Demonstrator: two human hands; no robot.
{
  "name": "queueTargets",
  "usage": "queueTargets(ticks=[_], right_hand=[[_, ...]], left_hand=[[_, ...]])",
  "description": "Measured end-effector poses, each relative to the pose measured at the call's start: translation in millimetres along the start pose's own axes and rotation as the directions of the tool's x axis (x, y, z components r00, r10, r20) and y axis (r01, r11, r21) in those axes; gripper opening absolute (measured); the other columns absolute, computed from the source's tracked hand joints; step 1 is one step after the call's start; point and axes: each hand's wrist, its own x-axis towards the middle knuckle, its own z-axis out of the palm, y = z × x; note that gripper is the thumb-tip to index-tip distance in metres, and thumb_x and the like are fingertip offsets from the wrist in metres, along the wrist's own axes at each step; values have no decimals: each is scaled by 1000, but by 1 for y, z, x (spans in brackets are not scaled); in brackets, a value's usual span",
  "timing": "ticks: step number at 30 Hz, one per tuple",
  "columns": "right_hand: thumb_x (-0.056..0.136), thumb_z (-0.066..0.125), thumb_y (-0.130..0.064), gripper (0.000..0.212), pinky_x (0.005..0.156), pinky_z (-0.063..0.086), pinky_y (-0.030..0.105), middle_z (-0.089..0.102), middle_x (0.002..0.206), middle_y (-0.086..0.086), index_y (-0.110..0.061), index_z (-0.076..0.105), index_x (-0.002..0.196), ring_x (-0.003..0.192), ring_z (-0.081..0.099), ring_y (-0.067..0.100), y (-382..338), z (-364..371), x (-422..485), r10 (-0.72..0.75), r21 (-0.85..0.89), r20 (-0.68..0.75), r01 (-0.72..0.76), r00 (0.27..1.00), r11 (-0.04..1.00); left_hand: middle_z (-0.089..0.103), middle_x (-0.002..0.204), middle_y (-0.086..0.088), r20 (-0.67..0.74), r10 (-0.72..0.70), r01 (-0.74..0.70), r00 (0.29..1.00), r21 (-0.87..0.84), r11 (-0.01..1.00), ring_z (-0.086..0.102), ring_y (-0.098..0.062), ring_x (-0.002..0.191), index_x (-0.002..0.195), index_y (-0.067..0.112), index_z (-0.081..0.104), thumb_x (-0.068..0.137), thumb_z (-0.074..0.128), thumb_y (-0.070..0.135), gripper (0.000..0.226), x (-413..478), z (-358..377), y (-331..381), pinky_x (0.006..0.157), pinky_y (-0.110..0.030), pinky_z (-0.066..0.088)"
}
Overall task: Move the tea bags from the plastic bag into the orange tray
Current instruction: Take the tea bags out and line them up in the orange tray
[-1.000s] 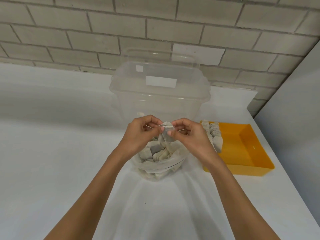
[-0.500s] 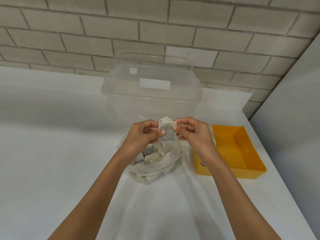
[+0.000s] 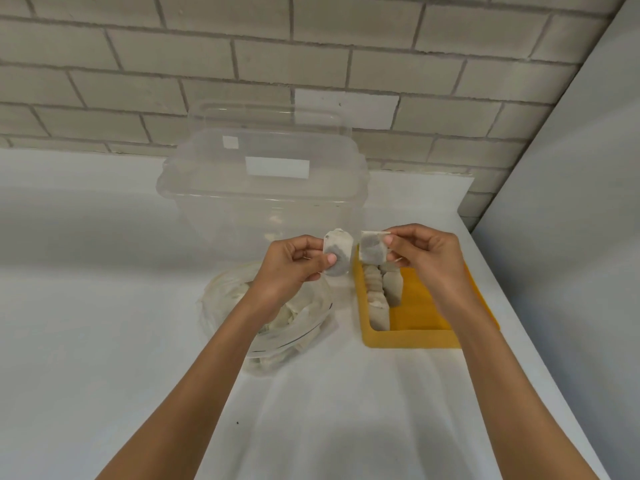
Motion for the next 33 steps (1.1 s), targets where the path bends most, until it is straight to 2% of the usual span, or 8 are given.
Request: queueTargets(ticks=[5, 8, 12, 16, 19, 25, 29, 33], right_hand=[[84, 71, -12, 9, 60, 53, 16, 72, 75, 5, -13, 75, 92, 63, 64, 5, 20, -37, 3, 25, -130, -89, -36, 996, 991], [85, 70, -10, 7, 54, 51, 15, 69, 72, 5, -17, 71, 84, 57, 61, 5, 37, -49, 6, 140, -205, -73, -153, 987, 967], [87, 65, -2, 11, 47, 48, 17, 67, 74, 11, -11, 67, 80, 55, 60, 9, 62, -48, 12, 352, -295, 8, -334, 936, 895], [88, 63, -2, 6, 45, 48, 19, 67, 75, 12, -1, 67, 93, 57, 63, 15, 82, -40, 18, 439, -349, -17, -417, 898, 840], [89, 62, -2, 5, 45, 50, 20, 67, 73, 10, -1, 65, 93, 57, 65, 17, 86, -34, 20, 460, -352, -41, -444, 887, 824], [88, 63, -3, 5, 53, 55, 27, 68, 74, 13, -3, 62, 94, 56, 67, 16, 88, -28, 20, 470, -349, -44, -455, 881, 819], [87, 67, -6, 11, 55, 57, 29, 71, 76, 15, -4, 62, 96, 56, 69, 17, 86, -31, 16, 487, -372, -19, -458, 873, 807], [89, 63, -8, 6, 60, 59, 30, 72, 75, 15, -4, 63, 94, 64, 71, 21, 74, -36, 13, 364, -473, -35, -336, 931, 814]], left_hand=[[67, 76, 4, 2, -3, 3, 1000, 16, 1000, 60, -4, 72, 87, 18, 71, 83, 72, 10, 9, 2, 8, -1, 70, -21, 51], [67, 76, 3, -2, 0, 0, 1000, 33, 999, 60, -4, 72, 88, 18, 71, 83, 72, 11, 8, 2, 10, -2, 70, -21, 51], [68, 77, 5, 3, 3, -3, 1000, 46, 999, 61, -2, 71, 88, 18, 71, 84, 71, 13, 7, 2, 12, -2, 69, -19, 51], [71, 76, 4, 2, -8, 8, 1000, 38, 999, 62, -4, 71, 87, 18, 70, 84, 71, 14, 5, 0, 13, -2, 69, -20, 51], [70, 75, 1, -3, -20, 20, 1000, 29, 999, 62, -8, 69, 88, 16, 70, 85, 70, 15, 3, -2, 12, -2, 69, -21, 50], [68, 65, 8, 11, -26, 26, 1000, 27, 999, 62, -5, 65, 82, 17, 66, 86, 69, 11, 7, 0, 15, -5, 66, -21, 49], [67, 69, 4, 64, -31, 29, 997, 23, 999, 61, -4, 67, 87, 12, 67, 86, 69, 11, 3, 1, 22, -9, 67, -21, 52], [62, 73, -1, 108, -31, 30, 994, 17, 999, 61, -7, 65, 89, 8, 65, 85, 68, 5, 5, 4, 34, -10, 67, -21, 56]])
